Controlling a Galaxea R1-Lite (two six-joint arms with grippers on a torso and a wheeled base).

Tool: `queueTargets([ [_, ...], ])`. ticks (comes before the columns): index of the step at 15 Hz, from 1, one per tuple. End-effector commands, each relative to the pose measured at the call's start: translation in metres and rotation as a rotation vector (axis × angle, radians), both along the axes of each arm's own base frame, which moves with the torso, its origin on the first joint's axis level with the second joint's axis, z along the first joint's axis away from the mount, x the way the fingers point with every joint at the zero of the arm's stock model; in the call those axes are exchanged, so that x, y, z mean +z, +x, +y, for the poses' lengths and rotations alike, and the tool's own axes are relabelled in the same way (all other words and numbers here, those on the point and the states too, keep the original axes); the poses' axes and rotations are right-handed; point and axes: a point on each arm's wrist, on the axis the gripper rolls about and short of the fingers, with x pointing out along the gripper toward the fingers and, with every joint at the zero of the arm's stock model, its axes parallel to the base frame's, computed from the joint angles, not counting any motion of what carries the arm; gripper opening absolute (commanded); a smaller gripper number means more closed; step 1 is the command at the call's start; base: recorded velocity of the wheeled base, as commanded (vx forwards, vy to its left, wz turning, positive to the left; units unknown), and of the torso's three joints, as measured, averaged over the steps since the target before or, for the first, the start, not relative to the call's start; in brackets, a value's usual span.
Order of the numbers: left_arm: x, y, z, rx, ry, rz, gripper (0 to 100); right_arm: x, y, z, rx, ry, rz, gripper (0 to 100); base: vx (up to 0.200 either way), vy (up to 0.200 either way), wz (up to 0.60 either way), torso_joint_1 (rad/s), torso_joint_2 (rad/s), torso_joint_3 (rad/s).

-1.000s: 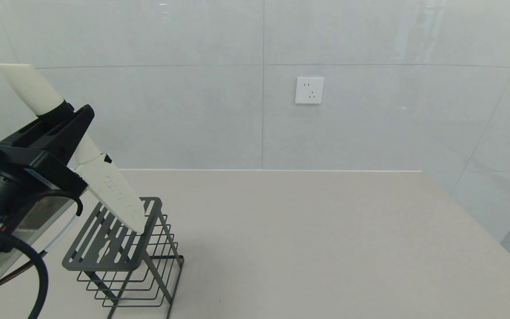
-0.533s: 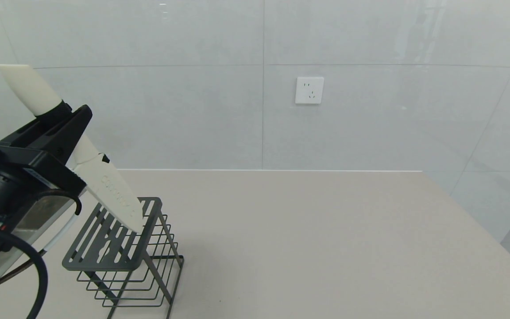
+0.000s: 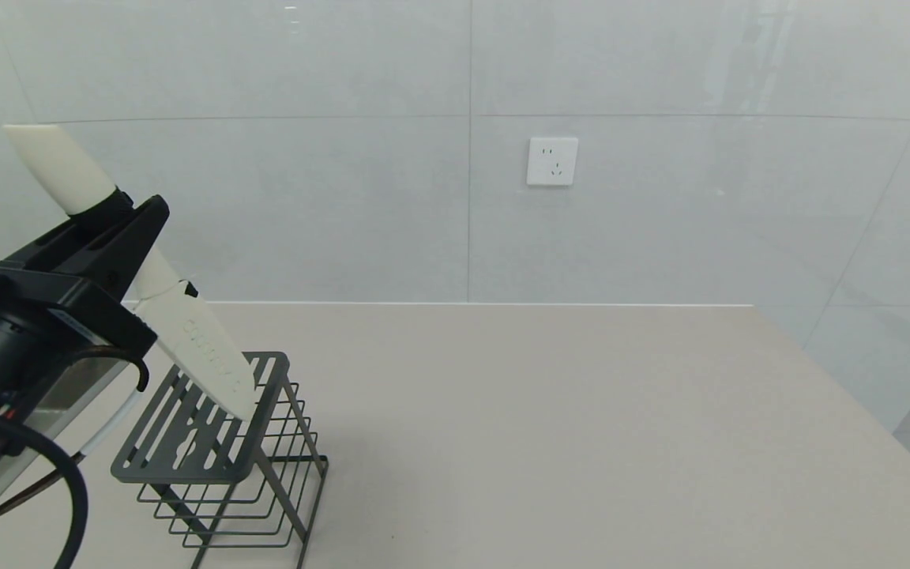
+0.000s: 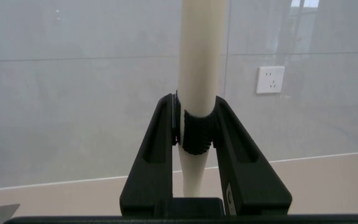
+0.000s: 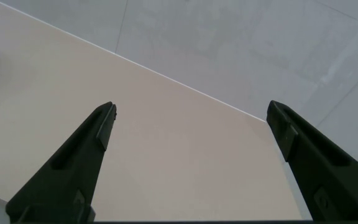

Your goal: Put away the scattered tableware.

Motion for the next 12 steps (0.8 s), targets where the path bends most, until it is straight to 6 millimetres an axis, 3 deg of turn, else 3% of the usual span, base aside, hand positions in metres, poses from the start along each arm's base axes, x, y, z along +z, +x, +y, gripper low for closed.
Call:
queueTargets([
  [1, -0.0014, -0.0004, -0.0002, -0.002, 0.003, 0.005, 0, 0.0, 0.0, 0.0, 0.001, -0.001, -0.001, 100, 0.0, 0.0, 0.0, 0.0, 0.0, 0.0],
  [12, -0.0026, 0.001, -0.006, -0.006, 0.062, -0.001, 0, 0.0, 0.0, 0.0, 0.001, -0.001, -0.001, 100, 0.0, 0.0, 0.0, 0.0, 0.0, 0.0],
])
